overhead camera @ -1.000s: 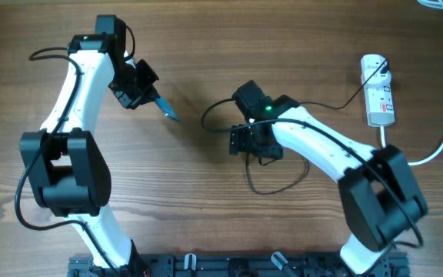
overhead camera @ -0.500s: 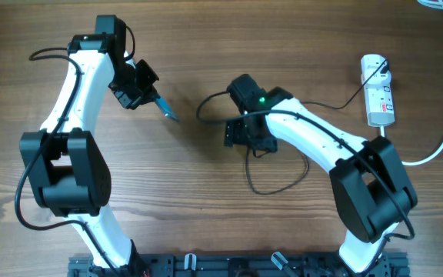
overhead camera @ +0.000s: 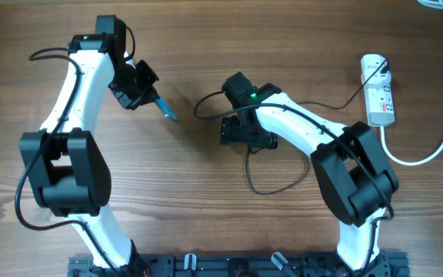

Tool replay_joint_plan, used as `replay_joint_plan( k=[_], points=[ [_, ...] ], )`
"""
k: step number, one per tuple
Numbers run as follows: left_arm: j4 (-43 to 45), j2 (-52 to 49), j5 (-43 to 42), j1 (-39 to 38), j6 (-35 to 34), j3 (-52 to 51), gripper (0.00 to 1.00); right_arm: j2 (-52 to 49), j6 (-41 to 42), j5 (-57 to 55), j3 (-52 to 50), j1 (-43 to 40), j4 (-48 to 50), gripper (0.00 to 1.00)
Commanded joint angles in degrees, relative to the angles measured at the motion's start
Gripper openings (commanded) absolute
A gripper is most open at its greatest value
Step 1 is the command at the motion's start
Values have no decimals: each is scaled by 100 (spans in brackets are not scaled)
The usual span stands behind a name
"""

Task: Plug charger to phone and switch on socket
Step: 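Grasp the black USB-C plug end with the right gripper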

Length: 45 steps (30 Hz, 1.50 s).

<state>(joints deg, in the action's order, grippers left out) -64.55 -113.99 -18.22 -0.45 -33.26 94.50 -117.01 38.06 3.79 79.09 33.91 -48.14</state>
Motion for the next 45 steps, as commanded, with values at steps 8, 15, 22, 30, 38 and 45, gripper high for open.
replay_joint_plan(
  k=[8, 15, 22, 30, 38, 45],
  points=[
    [-20, 160, 7, 17, 90, 11, 4, -76, 367, -225, -92, -13, 33, 65],
    [-17, 160, 7, 20, 90, 11, 4, -79, 411, -72, -184, -13, 7, 49],
    [-22, 160, 7, 20, 92, 11, 4, -81, 452, -116, -186, -13, 11, 38],
    [-22, 160, 7, 20, 92, 11, 4, -140, 503, -186, -186, -13, 7, 33],
    [-24, 160, 7, 20, 92, 11, 4, -205, 568, -245, -186, -13, -57, 30],
    [-24, 160, 7, 20, 90, 11, 4, -205, 564, -243, -186, -13, -96, 17]
  ],
)
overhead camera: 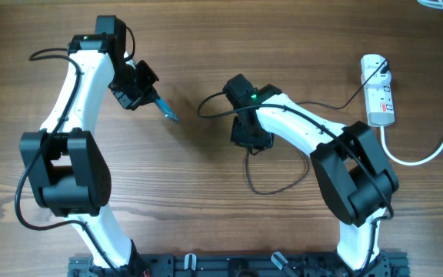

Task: Plug charger to phone and switch on socket

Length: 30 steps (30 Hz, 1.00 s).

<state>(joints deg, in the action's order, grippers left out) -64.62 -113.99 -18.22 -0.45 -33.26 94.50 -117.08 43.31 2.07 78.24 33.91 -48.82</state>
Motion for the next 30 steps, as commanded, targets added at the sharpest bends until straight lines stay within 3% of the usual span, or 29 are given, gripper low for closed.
replay_joint_plan(
  k=[1, 5, 7, 10, 25, 27, 30],
  points=[
    [-17, 160, 7, 20, 92, 11, 4, -199, 37, -70, -101, -13, -35, 17],
    [-17, 160, 7, 20, 90, 11, 4, -197, 37, -52, -101, -13, -68, 25],
    [-20, 160, 4, 20, 92, 11, 4, -199, 39, -50, -101, -13, -74, 38],
    [-20, 160, 4, 20, 90, 11, 4, -199, 37, -15, -101, -13, -118, 40],
    [-17, 160, 2, 20, 87, 11, 4, -199, 66, 13, -101, 42, -243, 28],
    [-20, 160, -2, 20, 90, 11, 4, -199, 83, 13, -101, 42, -267, 20],
    [-22, 160, -17, 20, 90, 11, 4, -199, 125, 13, -103, 74, -267, 18]
  ],
)
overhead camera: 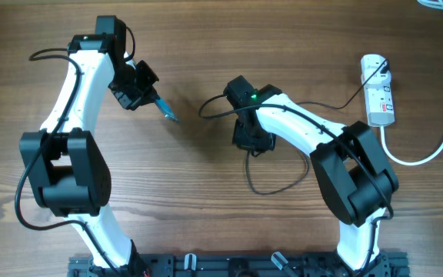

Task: Plug charger to phone and switch on socket

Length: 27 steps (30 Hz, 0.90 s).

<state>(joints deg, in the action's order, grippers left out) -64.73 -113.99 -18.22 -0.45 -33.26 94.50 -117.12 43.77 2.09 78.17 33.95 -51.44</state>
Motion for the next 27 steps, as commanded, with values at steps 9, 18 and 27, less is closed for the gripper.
replay_joint_plan(
  k=[9, 18, 27],
  points=[
    [-31, 160, -17, 20, 90, 11, 4, -195, 79, 13, -96, 107, -9, 16],
    [-31, 160, -17, 20, 92, 11, 4, -195, 81, 13, -96, 107, -4, 12],
    [-55, 160, -339, 20, 308, 11, 4, -190, -17, 39, -50, 105, 0, 4]
  ],
)
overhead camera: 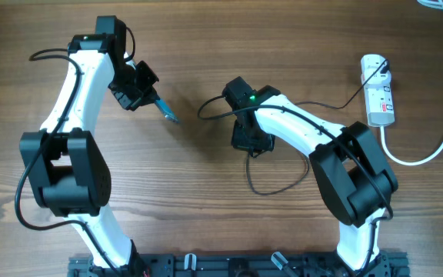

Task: Plug charger to phone and switch on socket

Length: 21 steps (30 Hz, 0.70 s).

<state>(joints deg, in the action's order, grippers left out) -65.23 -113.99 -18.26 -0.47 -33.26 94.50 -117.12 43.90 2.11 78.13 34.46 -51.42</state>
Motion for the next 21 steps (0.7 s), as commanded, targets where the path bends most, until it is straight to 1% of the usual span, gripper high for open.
replay_joint_plan(
  k=[1, 2, 4, 7, 10, 11, 13, 16, 18, 21],
  points=[
    [37, 160, -667, 22, 619, 11, 4, -179, -37, 37, 0, 50, -44, 4],
    [74, 160, -986, 22, 922, 11, 4, -164, -46, 33, 35, 46, -68, 4],
    [136, 160, -2039, 22, 1851, 11, 4, -39, -238, 33, 103, 22, -44, 4],
    [140, 160, -3534, 22, 2865, 11, 4, 286, -686, 192, 188, -22, -48, 4],
    [313, 164, -4988, 22, 3615, 11, 4, 828, -1231, 765, 197, -42, -31, 4],
    [439, 188, -5230, 22, 3652, 11, 4, 1016, -1375, 966, 197, -42, -31, 4],
    [699, 240, -5418, 13, 3641, 11, 4, 1434, -1641, 1333, 197, -39, -31, 4],
    [1102, 431, -5429, -61, 3534, 11, 4, 2090, -2017, 1655, 197, -15, -74, 4],
    [1305, 592, -5346, -136, 3440, 11, 4, 2424, -2153, 1672, 197, 22, -186, 4],
    [1742, 962, -4258, -334, 2608, 11, 4, 2863, -2293, 1663, 197, 173, -400, 4]
  ],
)
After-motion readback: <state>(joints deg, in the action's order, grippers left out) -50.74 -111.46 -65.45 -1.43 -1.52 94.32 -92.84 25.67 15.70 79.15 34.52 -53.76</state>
